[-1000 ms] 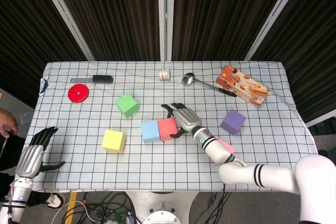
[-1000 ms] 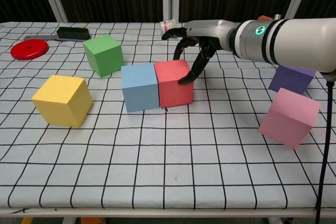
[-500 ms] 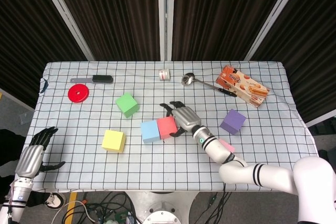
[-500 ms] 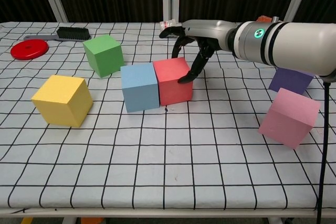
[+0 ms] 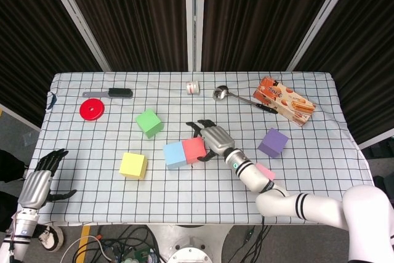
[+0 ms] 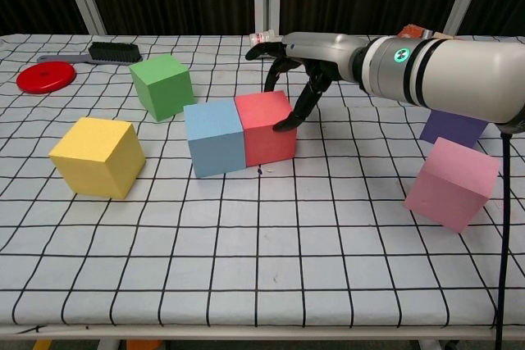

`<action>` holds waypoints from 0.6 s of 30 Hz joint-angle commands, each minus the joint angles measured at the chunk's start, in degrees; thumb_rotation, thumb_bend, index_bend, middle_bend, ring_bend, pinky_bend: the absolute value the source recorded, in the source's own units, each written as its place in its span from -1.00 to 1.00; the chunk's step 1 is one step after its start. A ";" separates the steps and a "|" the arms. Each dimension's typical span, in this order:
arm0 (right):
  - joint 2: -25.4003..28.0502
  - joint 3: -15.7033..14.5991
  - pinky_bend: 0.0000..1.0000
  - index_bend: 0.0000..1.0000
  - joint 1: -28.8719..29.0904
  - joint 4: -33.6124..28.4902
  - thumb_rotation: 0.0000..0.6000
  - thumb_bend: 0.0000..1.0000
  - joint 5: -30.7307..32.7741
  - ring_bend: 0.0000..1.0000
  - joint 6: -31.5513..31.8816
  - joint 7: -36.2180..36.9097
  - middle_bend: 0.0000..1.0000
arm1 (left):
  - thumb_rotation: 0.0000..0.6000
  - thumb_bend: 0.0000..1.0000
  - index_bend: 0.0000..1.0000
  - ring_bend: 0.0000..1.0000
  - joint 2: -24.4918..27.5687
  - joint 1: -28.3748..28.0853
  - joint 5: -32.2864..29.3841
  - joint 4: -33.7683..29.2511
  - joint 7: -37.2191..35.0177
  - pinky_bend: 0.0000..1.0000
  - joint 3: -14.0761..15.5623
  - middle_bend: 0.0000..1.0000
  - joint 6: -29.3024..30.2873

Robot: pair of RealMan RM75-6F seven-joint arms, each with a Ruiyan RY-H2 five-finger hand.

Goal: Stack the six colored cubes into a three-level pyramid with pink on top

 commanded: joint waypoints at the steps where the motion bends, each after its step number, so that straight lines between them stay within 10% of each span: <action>1: -0.08 -0.06 -1.00 -1.00 0.01 0.13 1.00 -0.70 0.13 -1.00 -0.12 -0.21 -0.25 | 1.00 -0.99 -0.83 -1.00 0.01 0.03 -0.02 -0.01 0.00 -0.84 0.01 -0.93 0.00; 18: 1.46 1.06 -1.00 -1.00 -0.48 -2.14 1.00 -0.94 0.97 -1.00 -0.39 0.62 -0.87 | 1.00 -0.99 -0.83 -1.00 -0.03 0.19 -0.03 -0.22 0.21 -0.84 -0.04 -0.93 0.34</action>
